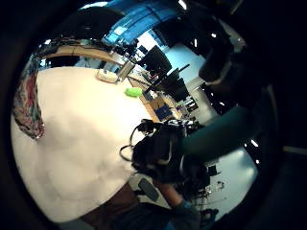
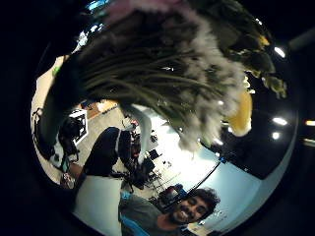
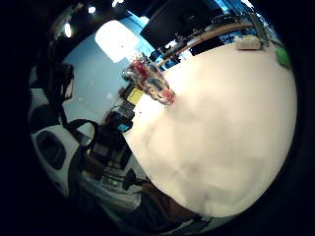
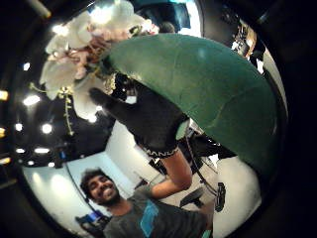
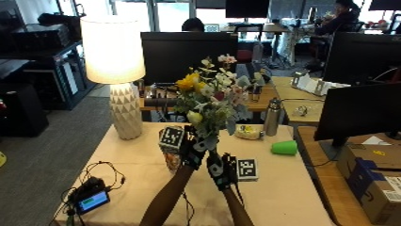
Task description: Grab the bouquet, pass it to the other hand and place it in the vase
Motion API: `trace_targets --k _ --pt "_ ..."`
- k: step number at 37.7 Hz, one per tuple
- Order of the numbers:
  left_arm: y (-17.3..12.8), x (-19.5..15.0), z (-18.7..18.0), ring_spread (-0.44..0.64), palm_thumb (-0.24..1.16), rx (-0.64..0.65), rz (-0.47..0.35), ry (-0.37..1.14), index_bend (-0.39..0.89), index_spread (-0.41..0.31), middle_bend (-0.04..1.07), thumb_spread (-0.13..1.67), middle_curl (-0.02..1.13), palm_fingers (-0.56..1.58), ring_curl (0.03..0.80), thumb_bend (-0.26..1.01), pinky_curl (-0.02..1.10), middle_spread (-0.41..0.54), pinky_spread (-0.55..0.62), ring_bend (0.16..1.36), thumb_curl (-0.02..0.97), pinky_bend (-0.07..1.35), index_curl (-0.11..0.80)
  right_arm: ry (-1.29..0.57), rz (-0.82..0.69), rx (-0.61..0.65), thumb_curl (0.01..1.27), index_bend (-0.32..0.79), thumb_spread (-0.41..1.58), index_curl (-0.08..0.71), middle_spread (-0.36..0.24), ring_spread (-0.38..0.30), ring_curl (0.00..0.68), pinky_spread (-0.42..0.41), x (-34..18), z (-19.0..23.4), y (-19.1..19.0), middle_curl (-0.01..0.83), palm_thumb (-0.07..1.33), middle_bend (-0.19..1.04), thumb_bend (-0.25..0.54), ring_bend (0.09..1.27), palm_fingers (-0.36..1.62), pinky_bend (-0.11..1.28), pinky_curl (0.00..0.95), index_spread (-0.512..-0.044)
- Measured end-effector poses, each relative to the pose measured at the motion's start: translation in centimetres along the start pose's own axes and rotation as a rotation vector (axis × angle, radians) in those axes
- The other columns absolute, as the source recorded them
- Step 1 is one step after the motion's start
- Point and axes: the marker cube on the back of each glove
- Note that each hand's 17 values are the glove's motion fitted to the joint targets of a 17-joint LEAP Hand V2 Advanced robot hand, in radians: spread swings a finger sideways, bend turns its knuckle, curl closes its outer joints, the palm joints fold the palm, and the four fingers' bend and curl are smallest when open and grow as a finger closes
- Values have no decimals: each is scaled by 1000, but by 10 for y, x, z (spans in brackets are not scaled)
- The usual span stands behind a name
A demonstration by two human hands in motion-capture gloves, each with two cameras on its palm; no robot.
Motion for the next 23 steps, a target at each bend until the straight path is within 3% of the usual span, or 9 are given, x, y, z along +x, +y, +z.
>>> trace_targets --k 5,10,11,13,15,17,20,23 --pt "-7 -9 -3 -12 499 31 -50 57 127 -61 243 944 383 640 311 -7 367 -90 148 687 382 455 217 -51 29 -58 659 180 700 464 -180 -183 561 -280 4 20 5 600 953 753 -25 1052 1341 799 485 -267" --pt "-10 -19 -7 -161 657 16 -106 97 176 -156 228 918 374 1004 304 39 368 -196 -64 655 426 490 253 -114 11 -98 671 184 695 478 -181 -184 559 -281 10 32 6 604 948 756 -26 1043 1335 798 487 -263" --pt "-10 -20 -7 -162 641 18 -111 87 150 -159 210 921 367 961 300 20 357 -198 -64 646 420 465 251 -120 4 -104 673 182 694 480 -181 -185 558 -281 12 33 6 606 948 762 -26 1042 1337 797 487 -263" --pt "-11 -22 -8 -215 726 25 -110 65 162 -191 215 856 381 1107 308 43 381 -231 -160 618 457 517 267 -115 -18 -115 677 184 693 485 -182 -184 559 -282 17 35 5 607 947 760 -26 1039 1336 797 488 -263" --pt "-12 -24 -7 -264 776 32 -99 51 161 -217 253 744 405 1206 320 40 393 -263 -228 605 492 537 279 -100 -35 -120 681 179 692 489 -182 -185 559 -282 23 37 4 609 946 759 -26 1043 1336 797 488 -263" --pt "-14 -24 -6 -303 798 37 -85 44 158 -245 398 614 454 1429 356 22 400 -298 -286 670 523 528 289 -80 -50 -121 682 176 692 492 -182 -184 558 -280 27 38 3 610 942 760 -27 1047 1339 791 486 -260" --pt "-18 -19 -6 -332 820 38 -63 38 175 -268 450 525 476 1429 378 -1 415 -321 -329 707 551 548 309 -56 -86 -134 688 177 691 496 -179 -184 559 -279 26 38 -2 611 943 759 -24 1052 1341 793 488 -259" --pt "-23 -9 -13 -349 852 37 -43 33 195 -283 486 475 500 1426 400 -9 425 -330 -356 743 577 572 332 -172 -17 -173 693 182 690 502 -178 -183 556 -283 4 38 2 614 942 762 -25 1041 1331 788 486 -258"
